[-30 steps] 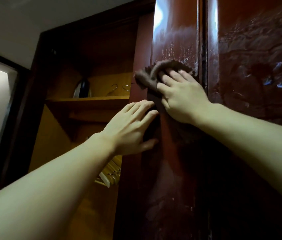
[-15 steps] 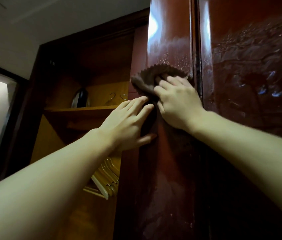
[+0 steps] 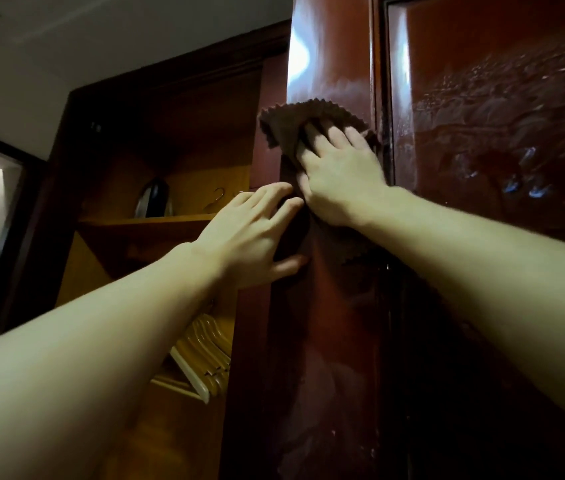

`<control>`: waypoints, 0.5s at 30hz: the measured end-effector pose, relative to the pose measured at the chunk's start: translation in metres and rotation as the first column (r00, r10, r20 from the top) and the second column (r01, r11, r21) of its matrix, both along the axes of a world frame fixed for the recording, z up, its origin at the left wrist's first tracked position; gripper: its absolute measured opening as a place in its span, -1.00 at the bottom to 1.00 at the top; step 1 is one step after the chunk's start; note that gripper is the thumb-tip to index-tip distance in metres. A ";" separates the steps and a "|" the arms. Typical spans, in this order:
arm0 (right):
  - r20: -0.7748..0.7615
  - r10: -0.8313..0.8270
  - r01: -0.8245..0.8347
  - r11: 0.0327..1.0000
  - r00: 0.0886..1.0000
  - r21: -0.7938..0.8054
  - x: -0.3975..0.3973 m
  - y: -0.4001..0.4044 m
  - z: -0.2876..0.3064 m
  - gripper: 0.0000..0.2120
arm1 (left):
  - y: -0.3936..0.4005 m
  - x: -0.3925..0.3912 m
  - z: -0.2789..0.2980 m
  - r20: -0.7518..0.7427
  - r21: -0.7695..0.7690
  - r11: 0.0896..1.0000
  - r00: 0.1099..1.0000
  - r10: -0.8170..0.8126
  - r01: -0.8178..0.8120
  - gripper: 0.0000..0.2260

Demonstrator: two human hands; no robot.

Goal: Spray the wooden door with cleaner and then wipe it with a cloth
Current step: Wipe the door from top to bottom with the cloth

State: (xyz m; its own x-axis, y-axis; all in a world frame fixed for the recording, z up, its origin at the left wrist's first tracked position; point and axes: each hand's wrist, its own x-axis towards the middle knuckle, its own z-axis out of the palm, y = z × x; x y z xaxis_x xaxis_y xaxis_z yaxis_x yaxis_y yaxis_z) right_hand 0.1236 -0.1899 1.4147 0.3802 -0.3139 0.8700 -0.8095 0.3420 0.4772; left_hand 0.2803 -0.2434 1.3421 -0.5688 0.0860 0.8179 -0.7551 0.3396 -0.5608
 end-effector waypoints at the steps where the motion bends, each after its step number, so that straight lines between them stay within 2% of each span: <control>1: -0.014 0.032 -0.033 0.999 0.999 -0.026 -0.008 0.003 -0.015 -0.43 | -0.001 -0.001 0.002 -0.007 0.011 1.000 1.000 0.009 -0.009 -0.27; 4: -0.055 0.145 -0.147 0.988 0.988 -0.042 -0.034 0.012 -0.058 -0.45 | -0.001 -0.004 0.005 -0.028 0.035 0.999 1.000 0.001 0.000 -0.27; 6: -0.068 0.157 -0.158 0.987 0.985 -0.009 -0.041 0.015 -0.066 -0.47 | 0.000 -0.008 0.005 -0.050 0.038 0.999 0.998 -0.035 0.037 -0.26; 10: -0.047 0.040 -0.038 0.998 0.998 0.048 -0.030 0.020 -0.023 -0.37 | 0.001 -0.015 0.009 -0.070 0.043 0.997 0.995 -0.069 0.072 -0.26; 12: -0.007 -0.028 0.029 0.997 1.000 0.070 -0.024 0.020 0.010 -0.38 | 0.001 -0.015 0.011 -0.077 0.044 0.995 0.994 -0.080 0.084 -0.26; 15: 0.061 -0.018 0.014 0.998 0.998 0.063 -0.024 0.015 0.040 -0.42 | 0.002 -0.015 0.012 -0.095 0.035 0.995 0.991 -0.094 0.098 -0.28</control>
